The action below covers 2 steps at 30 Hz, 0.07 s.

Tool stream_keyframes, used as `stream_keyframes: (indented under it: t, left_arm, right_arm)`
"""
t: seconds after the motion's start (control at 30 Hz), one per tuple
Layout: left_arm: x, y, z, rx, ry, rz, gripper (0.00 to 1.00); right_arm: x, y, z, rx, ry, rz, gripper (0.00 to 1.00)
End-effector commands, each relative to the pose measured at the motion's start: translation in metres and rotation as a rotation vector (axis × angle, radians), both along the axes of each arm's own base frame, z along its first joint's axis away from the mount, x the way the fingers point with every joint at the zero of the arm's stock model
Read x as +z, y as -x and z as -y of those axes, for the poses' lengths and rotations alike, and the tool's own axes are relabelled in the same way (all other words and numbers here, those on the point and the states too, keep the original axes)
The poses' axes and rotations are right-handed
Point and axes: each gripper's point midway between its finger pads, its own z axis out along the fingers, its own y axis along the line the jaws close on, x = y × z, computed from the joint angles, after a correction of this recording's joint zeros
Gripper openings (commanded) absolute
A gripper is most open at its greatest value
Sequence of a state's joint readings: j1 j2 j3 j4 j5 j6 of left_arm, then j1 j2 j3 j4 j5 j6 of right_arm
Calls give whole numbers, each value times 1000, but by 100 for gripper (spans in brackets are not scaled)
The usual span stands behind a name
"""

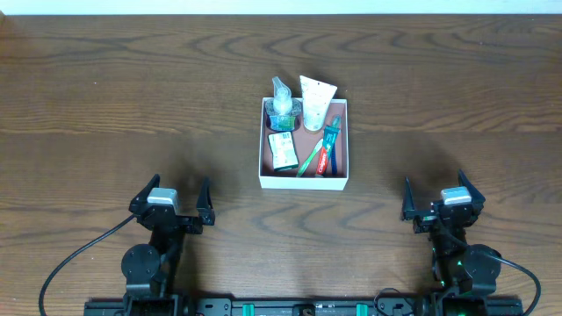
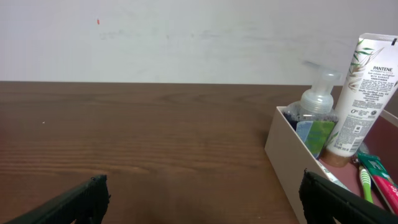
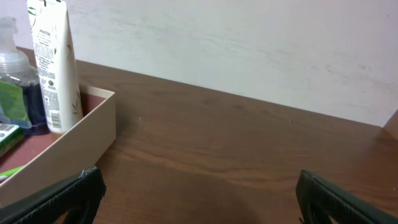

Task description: Pack container

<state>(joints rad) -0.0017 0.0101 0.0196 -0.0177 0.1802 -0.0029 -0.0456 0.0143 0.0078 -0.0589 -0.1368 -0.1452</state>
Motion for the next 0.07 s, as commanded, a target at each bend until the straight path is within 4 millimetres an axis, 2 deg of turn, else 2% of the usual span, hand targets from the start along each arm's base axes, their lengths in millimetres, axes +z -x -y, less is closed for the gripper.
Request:
stream_keyframes:
  t: [0.0, 0.03]
  left_arm:
    - [-15, 1, 2, -15, -4, -45, 98]
    - [-15, 1, 2, -15, -4, -45, 98]
  right_arm:
    - [0, 0, 6, -31, -13, 2, 99]
    - [0, 0, 6, -31, -13, 2, 99]
